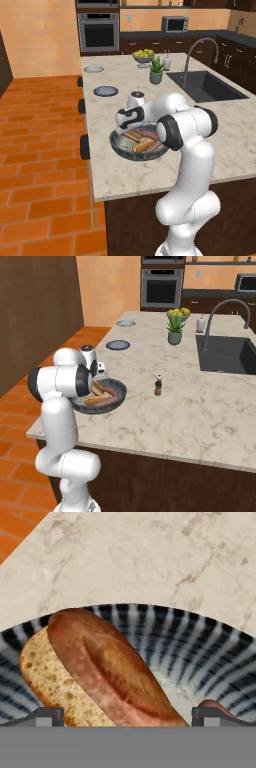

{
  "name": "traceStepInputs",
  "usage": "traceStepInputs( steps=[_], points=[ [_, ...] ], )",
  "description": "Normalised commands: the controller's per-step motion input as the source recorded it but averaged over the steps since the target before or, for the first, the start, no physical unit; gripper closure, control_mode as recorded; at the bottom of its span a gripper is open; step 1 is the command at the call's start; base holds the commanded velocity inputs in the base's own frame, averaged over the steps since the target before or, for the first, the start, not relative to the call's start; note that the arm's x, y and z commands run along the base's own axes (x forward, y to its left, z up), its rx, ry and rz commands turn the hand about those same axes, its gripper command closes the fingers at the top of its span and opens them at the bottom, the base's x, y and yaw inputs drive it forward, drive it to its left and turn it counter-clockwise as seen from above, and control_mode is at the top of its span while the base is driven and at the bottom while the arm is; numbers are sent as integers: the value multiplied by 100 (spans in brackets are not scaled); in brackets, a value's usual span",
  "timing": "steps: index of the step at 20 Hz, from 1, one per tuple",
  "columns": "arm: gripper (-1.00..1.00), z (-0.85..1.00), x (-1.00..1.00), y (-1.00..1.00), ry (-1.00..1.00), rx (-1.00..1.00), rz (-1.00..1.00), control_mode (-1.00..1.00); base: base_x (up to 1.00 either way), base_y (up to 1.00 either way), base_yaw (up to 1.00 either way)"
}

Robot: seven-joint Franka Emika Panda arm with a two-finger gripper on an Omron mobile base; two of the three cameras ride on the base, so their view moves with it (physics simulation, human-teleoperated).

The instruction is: Place one bun and one sausage from the bowl on each plate.

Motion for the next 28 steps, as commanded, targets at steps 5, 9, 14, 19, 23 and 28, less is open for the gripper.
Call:
traceStepInputs(
  steps=[5,9,14,19,23,28],
  points=[
    [-100,-30,-14,1,0,0,2,-100,0,0,0],
    [100,-6,0,0,1,0,0,-100,0,0,0],
    [100,-4,0,0,2,0,0,-100,0,0,0],
    [100,7,-11,0,0,0,0,-100,0,0,0],
    [100,82,-82,0,-13,0,-2,-100,0,0,0],
    [100,99,-99,-15,-15,0,-6,-100,0,0,0]
  ],
)
